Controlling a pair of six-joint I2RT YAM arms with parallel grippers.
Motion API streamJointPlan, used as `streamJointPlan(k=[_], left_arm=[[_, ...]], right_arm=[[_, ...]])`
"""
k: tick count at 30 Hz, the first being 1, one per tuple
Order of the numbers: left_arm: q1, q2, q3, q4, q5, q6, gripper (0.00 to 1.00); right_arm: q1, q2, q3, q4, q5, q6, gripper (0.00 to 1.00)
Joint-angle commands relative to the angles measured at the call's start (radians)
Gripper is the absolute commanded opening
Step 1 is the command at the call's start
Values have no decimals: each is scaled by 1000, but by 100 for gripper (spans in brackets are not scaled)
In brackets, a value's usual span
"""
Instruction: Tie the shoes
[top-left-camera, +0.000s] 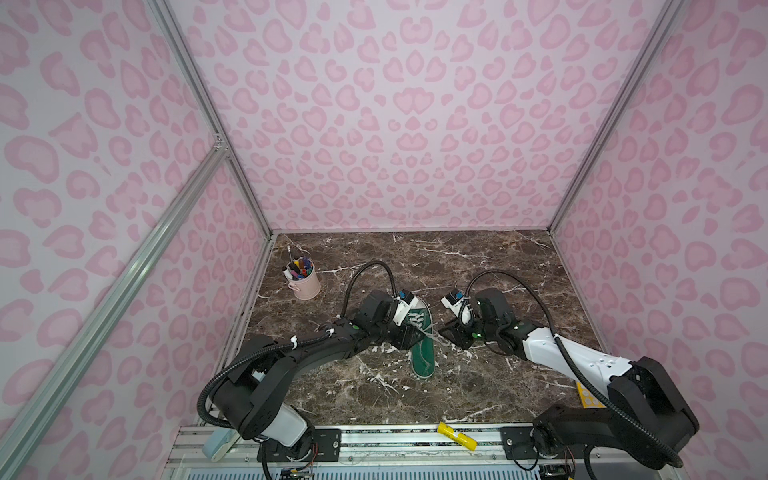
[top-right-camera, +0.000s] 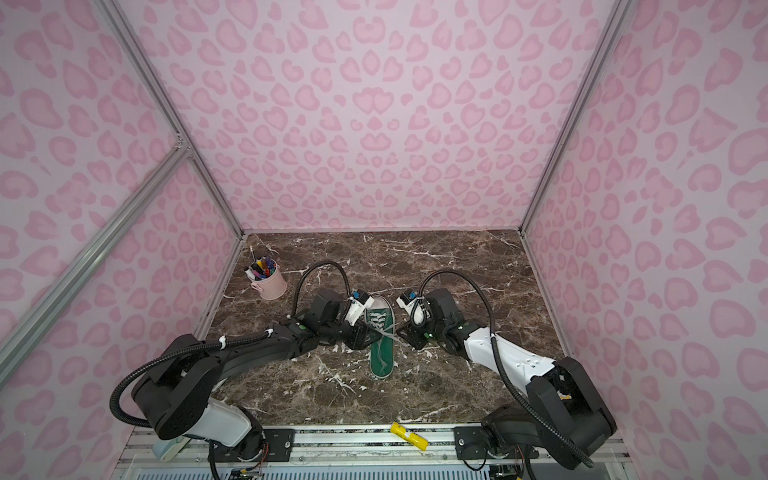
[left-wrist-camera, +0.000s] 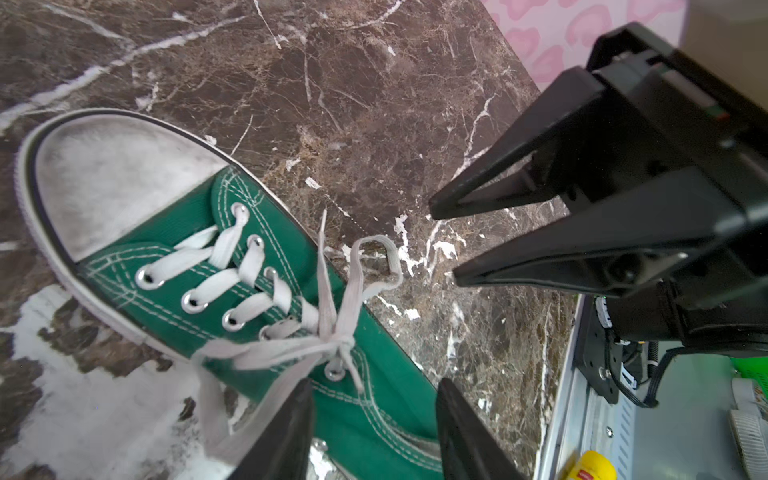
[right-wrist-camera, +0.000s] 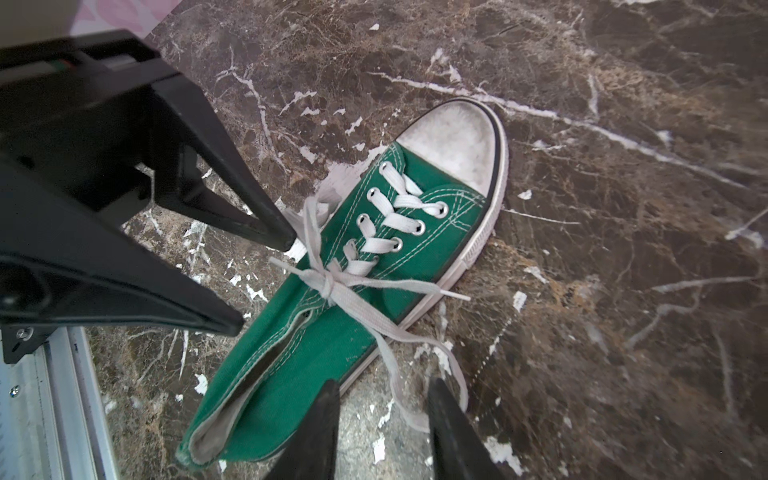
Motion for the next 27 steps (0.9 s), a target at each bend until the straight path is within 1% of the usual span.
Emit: streamJointPlan(k=[1,6,9,10,14,18,22,27], left_arm=[[-3,18,29,22,-3,-1,48],[-4,24,36,29,-9,-2,43],[-5,27,38,25,-5,-1,38],[-4,26,38,25,-5,-1,35],[-6,18,33,21,-8,-1,19],[-4,5,25,16,-13,-2,8],[-5,-15,10,12,-22,-3,4],[-5,-15,9,6,-16,-4,4]], right_arm=[[0,-14,-12,16,13,6,37],[0,-14,-21,19,5,6,36],[1,-4,-26,30,-4,10,35],[0,0,-27,35,-10,10,35],[10,15,-27,72,-25,18,34],[30,33,-52,177,-53,30,35],[40,57,-104,352,-89,60,35],[72,115,-113,457,-79,60,35]])
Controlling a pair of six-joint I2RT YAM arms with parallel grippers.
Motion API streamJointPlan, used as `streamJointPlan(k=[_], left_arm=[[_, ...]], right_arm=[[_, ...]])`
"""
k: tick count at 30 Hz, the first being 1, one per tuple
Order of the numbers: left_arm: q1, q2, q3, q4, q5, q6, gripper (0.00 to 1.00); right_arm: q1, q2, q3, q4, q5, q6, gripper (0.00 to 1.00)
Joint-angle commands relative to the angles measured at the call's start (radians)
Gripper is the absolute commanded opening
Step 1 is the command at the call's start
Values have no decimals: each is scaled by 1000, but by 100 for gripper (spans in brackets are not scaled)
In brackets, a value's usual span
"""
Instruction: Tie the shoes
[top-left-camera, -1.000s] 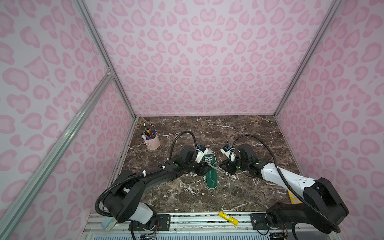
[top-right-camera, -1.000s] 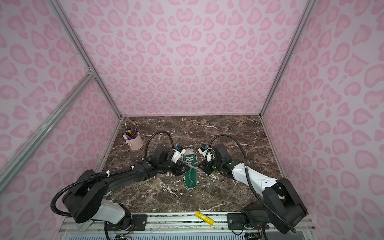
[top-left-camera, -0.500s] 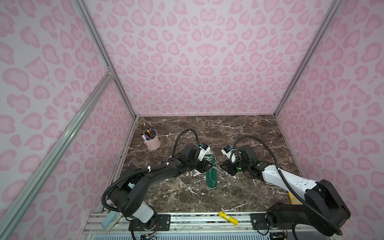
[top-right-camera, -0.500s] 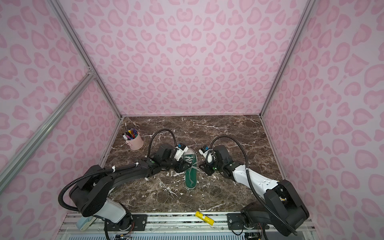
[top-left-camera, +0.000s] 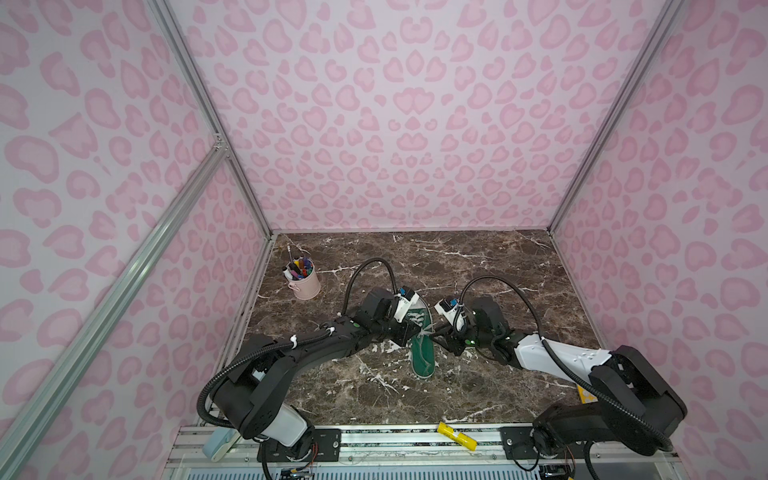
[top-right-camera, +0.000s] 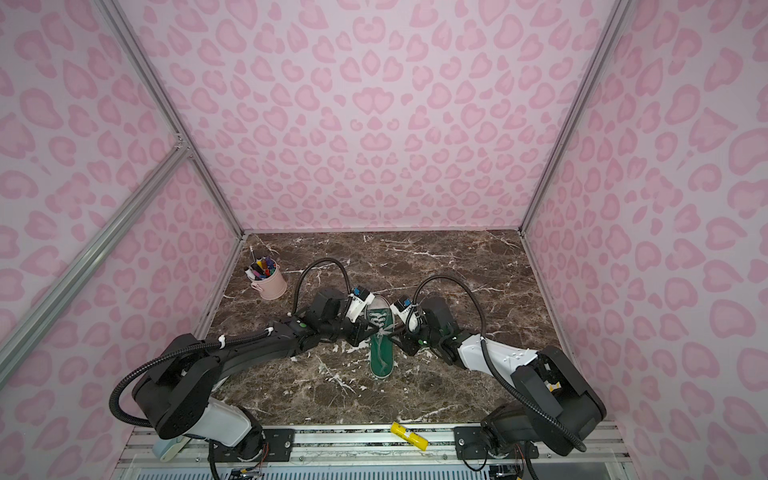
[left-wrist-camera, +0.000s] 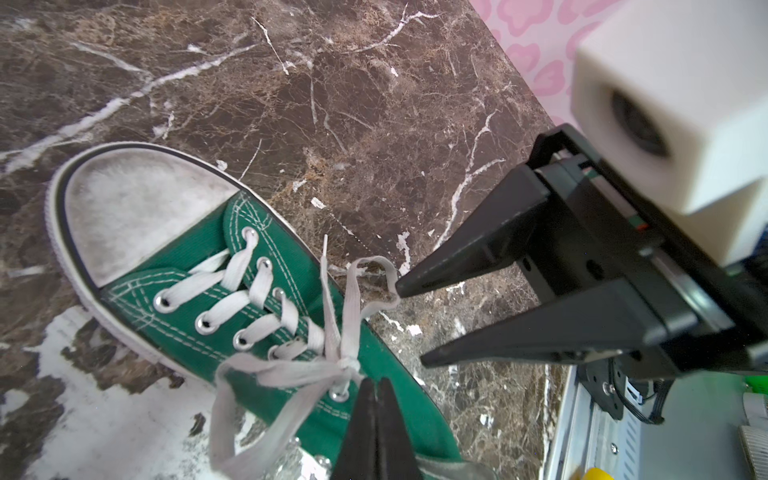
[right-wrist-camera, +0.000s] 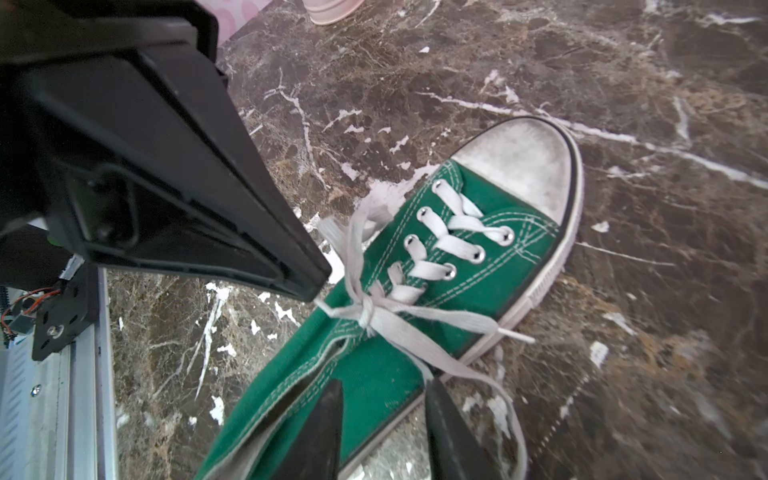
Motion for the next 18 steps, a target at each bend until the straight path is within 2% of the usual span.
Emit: streamJointPlan(k=[1,18], left_arm=[[0,-4,-1,10,6,0,4],[0,-24,3,-7,5,-3,4]], right_arm=[[20,31,-5,142,-6,4,35],[66,159,45,168,75,-1,31]])
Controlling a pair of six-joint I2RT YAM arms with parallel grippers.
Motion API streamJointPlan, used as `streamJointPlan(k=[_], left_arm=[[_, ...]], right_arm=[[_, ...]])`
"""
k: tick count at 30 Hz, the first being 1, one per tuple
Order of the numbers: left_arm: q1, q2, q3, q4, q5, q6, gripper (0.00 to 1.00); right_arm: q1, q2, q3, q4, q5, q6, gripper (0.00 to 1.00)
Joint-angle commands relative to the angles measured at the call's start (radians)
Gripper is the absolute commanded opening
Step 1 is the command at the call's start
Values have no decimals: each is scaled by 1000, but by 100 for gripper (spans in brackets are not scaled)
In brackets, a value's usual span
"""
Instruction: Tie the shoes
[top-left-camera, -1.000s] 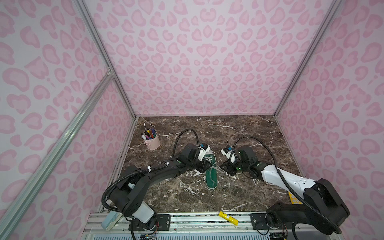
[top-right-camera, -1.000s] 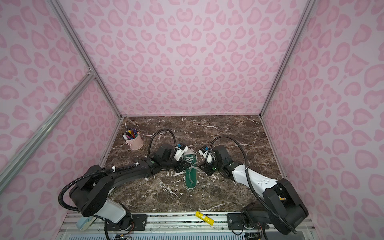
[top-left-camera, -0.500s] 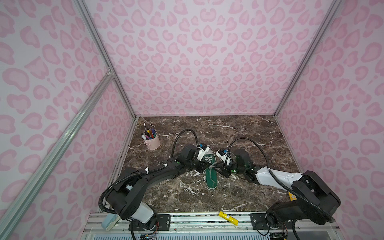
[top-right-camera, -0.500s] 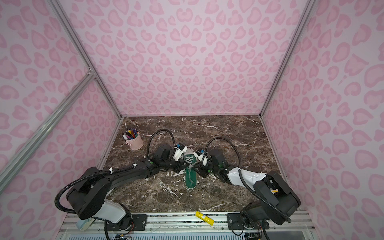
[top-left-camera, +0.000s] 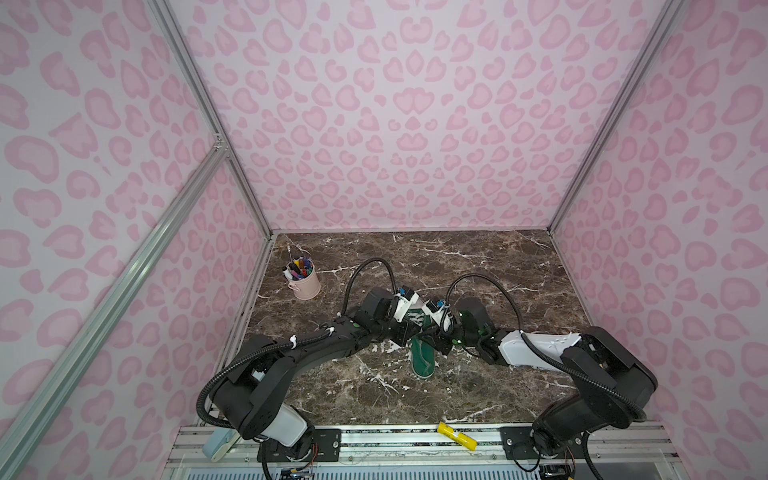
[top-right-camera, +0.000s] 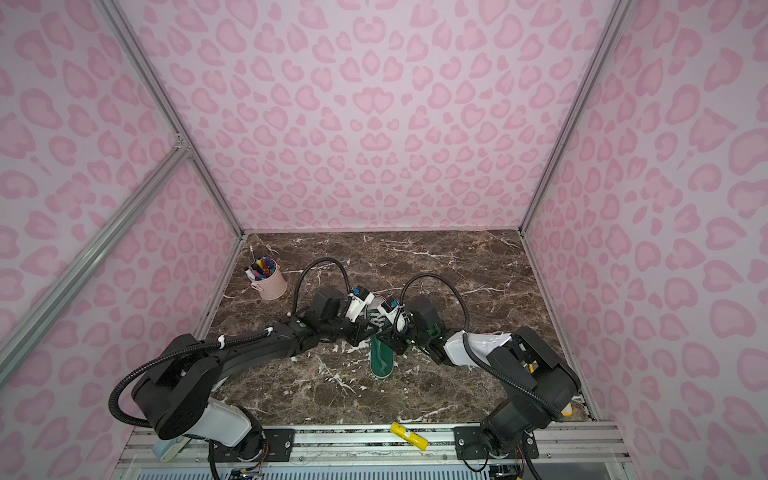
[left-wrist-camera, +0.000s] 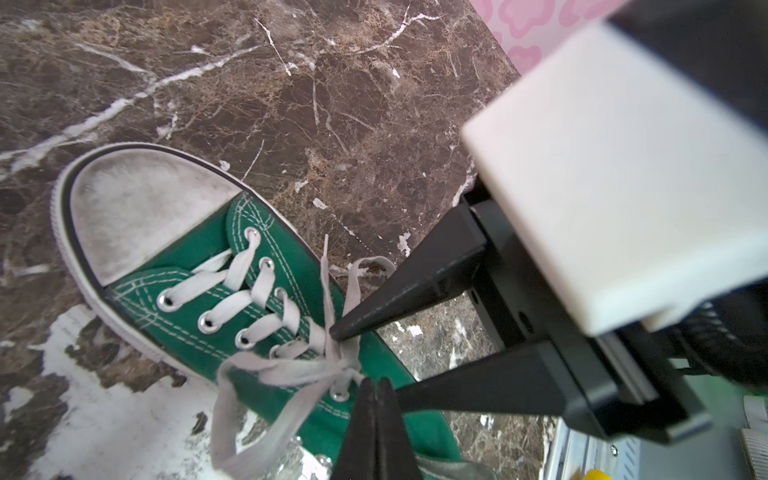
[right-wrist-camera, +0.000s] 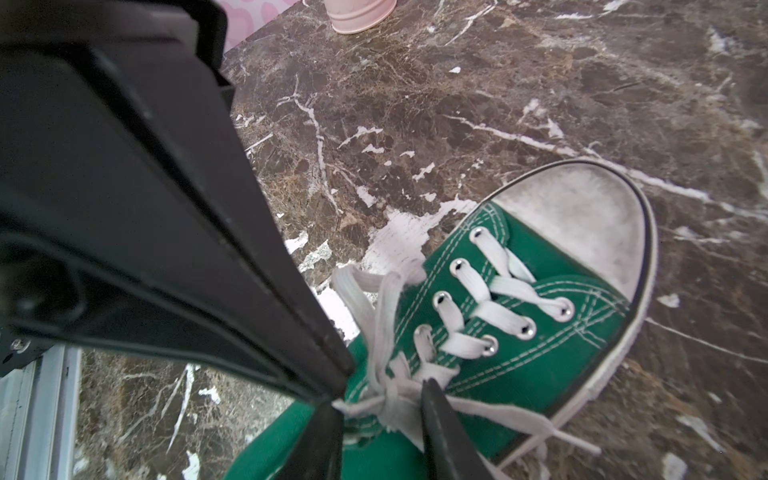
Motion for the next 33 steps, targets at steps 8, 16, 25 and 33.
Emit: streamJointPlan(k=[8,16,25,33], left_arm=[[0,-53,-9,-39,-13,5,4],[38,-153,-58,-113,-41,25,4],[135,-246,-158,-131,-16,36,4],[153,-168,-187,-91,-21,20,4]], right_arm=[[3,31,3,31,56,41,28],[2,36,7,20,67,48,27],[2,39,10,14,67,54,26],[0,42,16,-3,75,54,26]])
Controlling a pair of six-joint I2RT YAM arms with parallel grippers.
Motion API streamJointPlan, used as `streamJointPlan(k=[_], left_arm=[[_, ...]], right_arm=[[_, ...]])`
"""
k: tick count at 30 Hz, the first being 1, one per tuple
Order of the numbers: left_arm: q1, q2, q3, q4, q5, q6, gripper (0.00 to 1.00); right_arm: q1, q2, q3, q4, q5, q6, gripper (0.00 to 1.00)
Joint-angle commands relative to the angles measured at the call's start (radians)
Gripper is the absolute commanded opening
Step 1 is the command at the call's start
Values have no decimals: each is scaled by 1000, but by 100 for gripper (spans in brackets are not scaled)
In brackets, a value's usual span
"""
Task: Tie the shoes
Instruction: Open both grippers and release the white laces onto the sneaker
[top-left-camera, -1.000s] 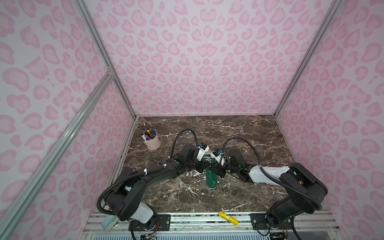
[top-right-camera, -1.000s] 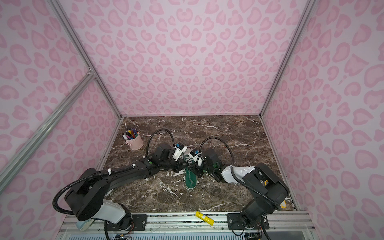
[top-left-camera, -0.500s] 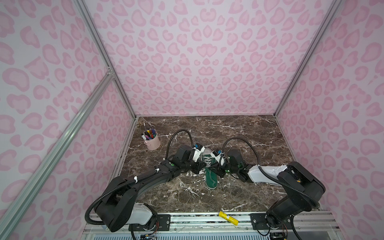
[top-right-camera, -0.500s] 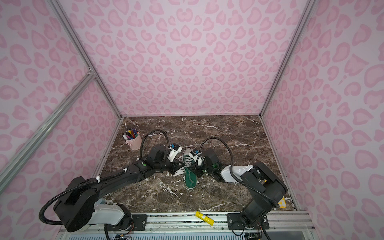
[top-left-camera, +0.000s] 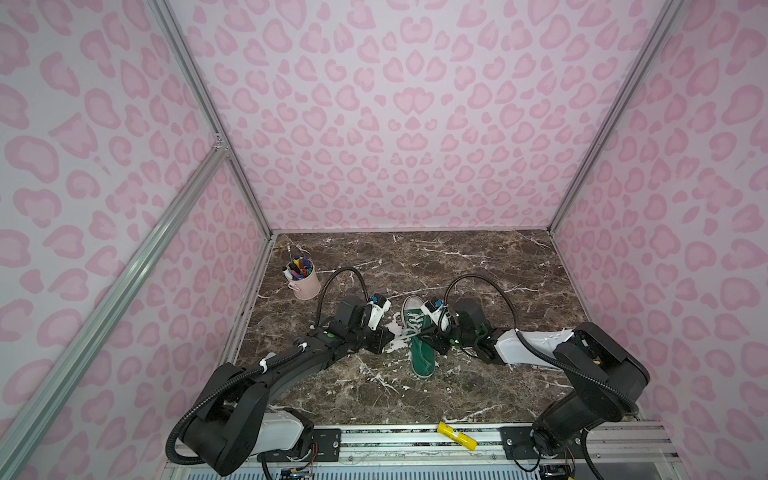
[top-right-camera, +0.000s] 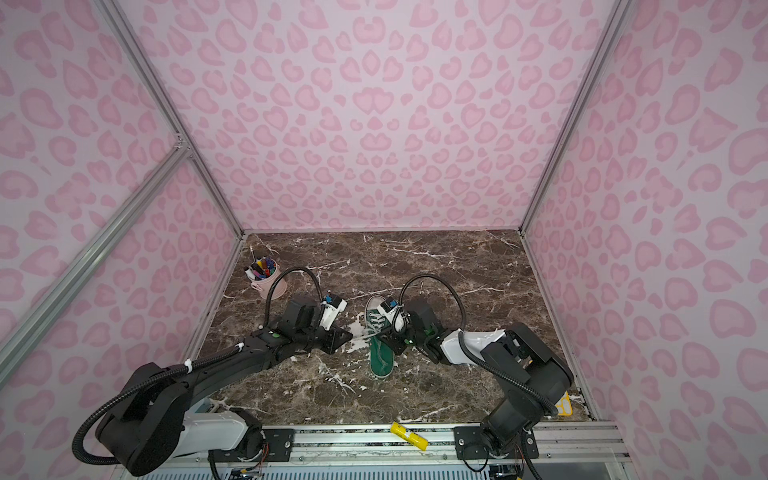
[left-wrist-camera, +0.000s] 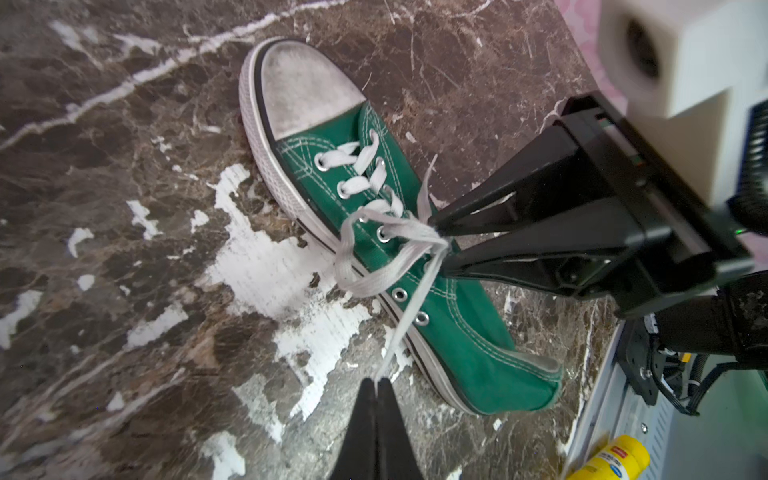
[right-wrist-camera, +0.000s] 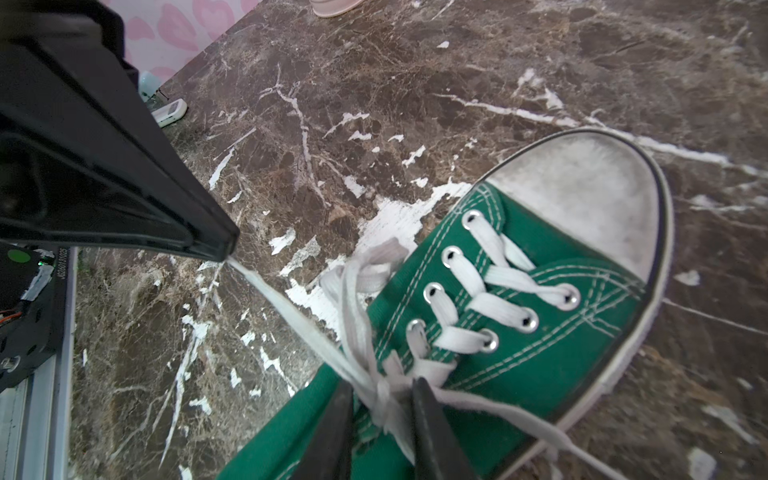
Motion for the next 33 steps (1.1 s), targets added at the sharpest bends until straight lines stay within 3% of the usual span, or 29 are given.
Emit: streamJointPlan(k=[1,15,17,20,22,29,33], left_arm=[[3,19,-5,23,-19,-5,4],[-13,179,25,83,13,-13,4],[-14,185,26,99,15,-24,14],[-14,154,23,93,-5,-27,43],[-10,106,15,75,-20,-20,53],[75,-36,47,-76,-44,1,60],[137,-90,53,-101,-58,-15,63]], right_arm=[[-4,5,3,-6,48,3,26],[-6,-9,16,-64,43,-12,25],[-5,-18,16,-68,34,-8,27],[-6,-45,14,-73,22,4,32],[-7,-74,14,-85,20,18,36],[-18,-231,-18,-221,86,93,39],[-26,-327,-45,-377,131,76,40]])
